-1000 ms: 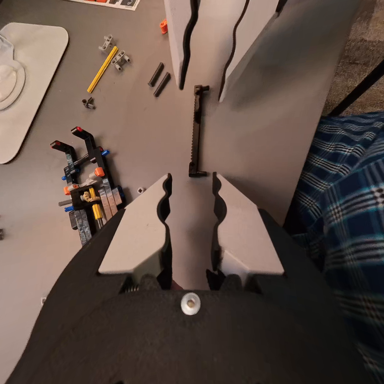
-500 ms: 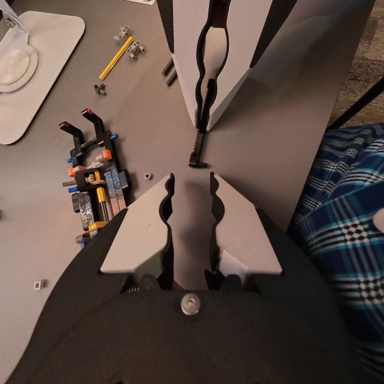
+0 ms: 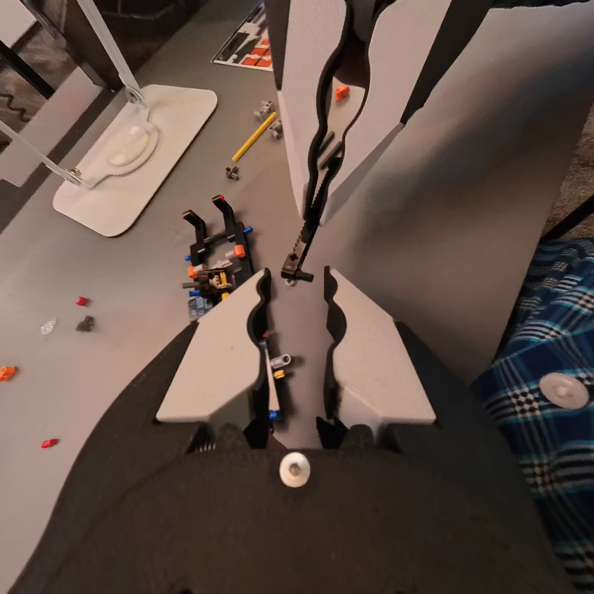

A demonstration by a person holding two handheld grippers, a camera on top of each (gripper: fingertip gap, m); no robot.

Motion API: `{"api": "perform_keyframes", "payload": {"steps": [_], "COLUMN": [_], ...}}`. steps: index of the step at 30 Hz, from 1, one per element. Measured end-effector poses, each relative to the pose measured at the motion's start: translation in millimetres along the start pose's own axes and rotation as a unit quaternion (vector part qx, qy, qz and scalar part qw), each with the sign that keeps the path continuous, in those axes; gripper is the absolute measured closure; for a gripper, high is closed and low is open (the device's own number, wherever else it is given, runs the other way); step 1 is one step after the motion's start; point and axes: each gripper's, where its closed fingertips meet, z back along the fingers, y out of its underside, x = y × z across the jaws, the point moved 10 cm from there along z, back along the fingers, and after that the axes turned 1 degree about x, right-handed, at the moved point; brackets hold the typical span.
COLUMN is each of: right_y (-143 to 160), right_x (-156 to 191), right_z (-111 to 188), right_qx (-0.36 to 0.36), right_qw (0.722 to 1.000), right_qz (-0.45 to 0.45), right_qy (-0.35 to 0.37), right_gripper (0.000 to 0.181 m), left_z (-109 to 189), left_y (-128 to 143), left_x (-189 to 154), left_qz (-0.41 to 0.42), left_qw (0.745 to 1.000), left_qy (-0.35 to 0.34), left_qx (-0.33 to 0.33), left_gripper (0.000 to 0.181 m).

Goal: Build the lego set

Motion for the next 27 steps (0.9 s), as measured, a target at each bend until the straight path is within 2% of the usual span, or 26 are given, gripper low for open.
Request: {"api": "perform_keyframes", "payload": {"steps": [5, 23, 25, 27], "right_y": [-13.4, -38.6, -42.0, -43.9], "right_x": [-7.7, -35.8, -38.5, -41.5], "right_z": [-0.1, 0.4, 2.6, 3.5], "right_qx": [-0.017, -0.015, -0.019, -0.012], "right_qw": [1.0, 0.999, 0.999, 0.998], "right_qz": [0.008, 0.02, 0.026, 0.034], "right_qy": [-0.004, 0.02, 0.032, 0.047], "right_gripper": [0.178, 0.178, 0.178, 0.178], "left_z": [5.3, 19.7, 20.6, 21.6], "left_y": [0.1, -0.2, 0.2, 1.7], "left_x": [7.5, 40.3, 44.1, 48.2], "left_qz": [-0.001, 0.028, 0.042, 0.053], "left_qw": [1.0, 0.996, 0.996, 0.996], "left_qy": [-0.015, -0.035, -0.036, -0.032], "left_qx": [-0.026, -0.08, -0.076, -0.065], "left_gripper": [0.163, 0.165, 0.162, 0.15]}}
